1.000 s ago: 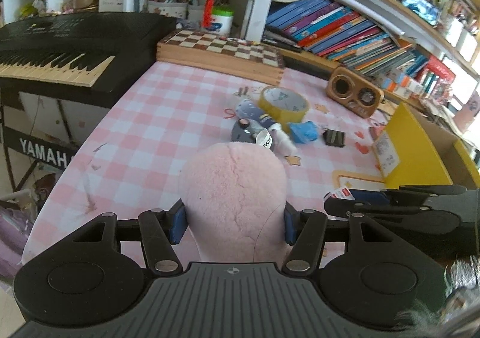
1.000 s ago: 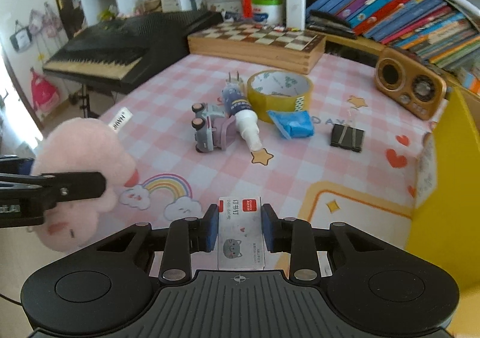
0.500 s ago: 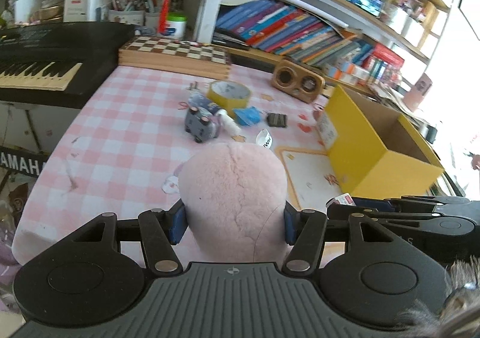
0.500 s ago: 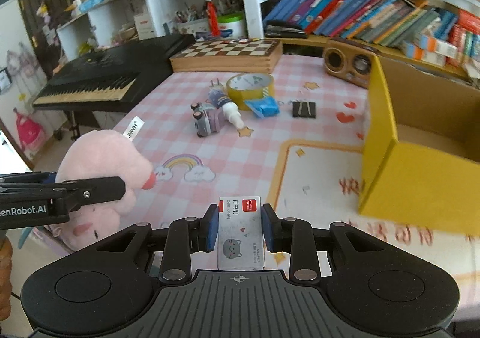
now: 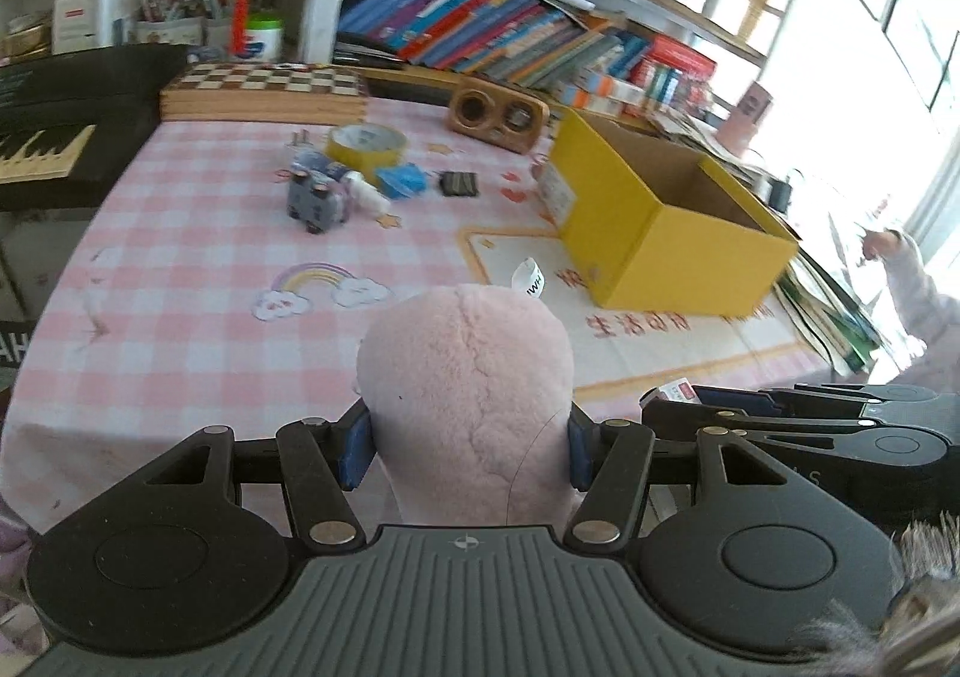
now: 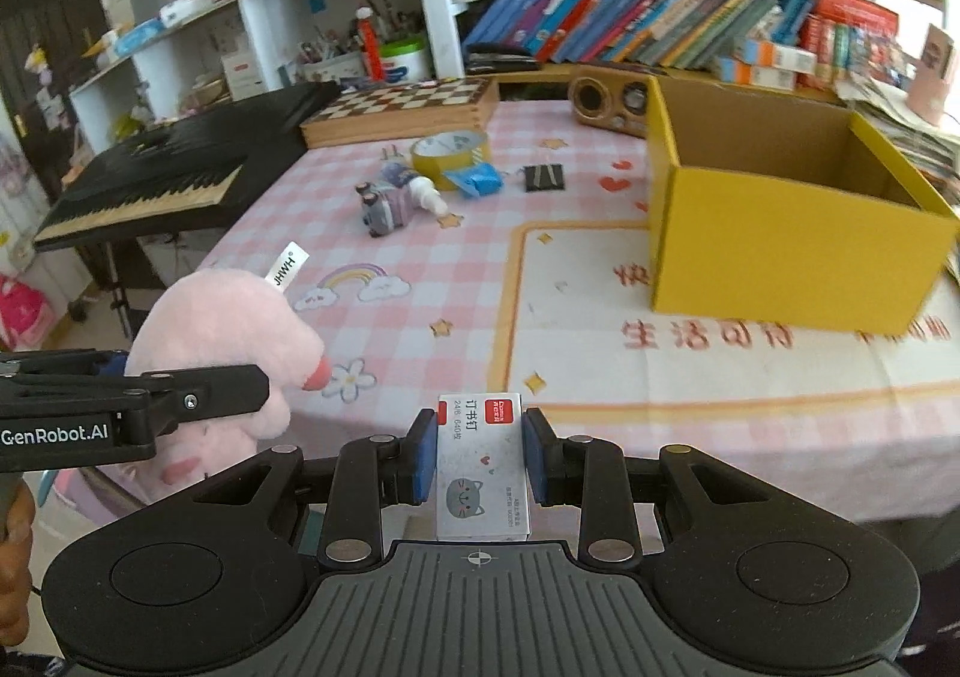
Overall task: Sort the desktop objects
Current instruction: 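Carry the pig and the small box over the yellow cardboard box with both tools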
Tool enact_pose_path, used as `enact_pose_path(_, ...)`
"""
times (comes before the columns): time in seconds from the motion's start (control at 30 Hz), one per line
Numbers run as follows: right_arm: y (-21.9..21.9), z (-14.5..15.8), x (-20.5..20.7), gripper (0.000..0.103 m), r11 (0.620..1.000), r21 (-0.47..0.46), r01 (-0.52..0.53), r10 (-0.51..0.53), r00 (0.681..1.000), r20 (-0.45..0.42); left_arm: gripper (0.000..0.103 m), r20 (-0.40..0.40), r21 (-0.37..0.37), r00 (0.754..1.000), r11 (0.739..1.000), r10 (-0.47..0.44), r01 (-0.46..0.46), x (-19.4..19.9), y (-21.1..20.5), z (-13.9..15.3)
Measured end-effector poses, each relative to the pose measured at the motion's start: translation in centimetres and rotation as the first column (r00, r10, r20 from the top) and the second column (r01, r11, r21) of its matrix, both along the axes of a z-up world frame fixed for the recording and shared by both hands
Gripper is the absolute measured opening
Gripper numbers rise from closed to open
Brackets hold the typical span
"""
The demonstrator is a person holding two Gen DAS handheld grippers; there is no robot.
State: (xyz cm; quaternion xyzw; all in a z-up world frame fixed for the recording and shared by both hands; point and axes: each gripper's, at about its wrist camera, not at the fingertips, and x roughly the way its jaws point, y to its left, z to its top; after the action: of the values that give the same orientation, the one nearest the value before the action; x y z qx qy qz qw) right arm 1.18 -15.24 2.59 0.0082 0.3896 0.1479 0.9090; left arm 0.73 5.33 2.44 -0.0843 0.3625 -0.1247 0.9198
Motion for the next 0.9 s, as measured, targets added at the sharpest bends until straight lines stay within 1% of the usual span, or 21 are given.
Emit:
enact_pose_path(0.23, -1.7, -0.3, -2.2, 0.030, 0.996, 0.003, 0.085, -0.085, 0.996, -0.002, 0.056, 0.004, 0.003, 0.996, 0.996, -0.087, 0.087, -0.7, -1.9, -0.1)
enact_pose_path(0.47, -3.1, -0.4, -3.4, 0.030, 0.991, 0.002, 0.137, -0.137, 0.991, -0.003, 0.056, 0.001, 0.007, 0.988, 0.988, -0.154, 0.154, -0.7, -3.6, -0.1)
enact_pose_path(0.63, -4.3, -0.2, -3.5, 0.030, 0.985, 0.003, 0.173, -0.173, 0.985, -0.007, 0.056, -0.002, 0.008, 0.981, 0.981, -0.196, 0.196, -0.3, -5.0, 0.1)
enact_pose_path(0.8, -5.3, -0.5, -3.1, 0.030, 0.985, -0.013, 0.172, -0.172, 0.985, -0.008, 0.056, -0.002, 0.003, 0.978, 0.978, -0.207, 0.207, 0.4, -6.4, 0.0)
enact_pose_path(0.9, -5.9, -0.4, -2.7, 0.030, 0.984, -0.006, 0.177, -0.177, 0.984, -0.006, 0.056, 0.005, 0.019, 0.975, 0.975, -0.221, 0.221, 0.7, -7.3, 0.3)
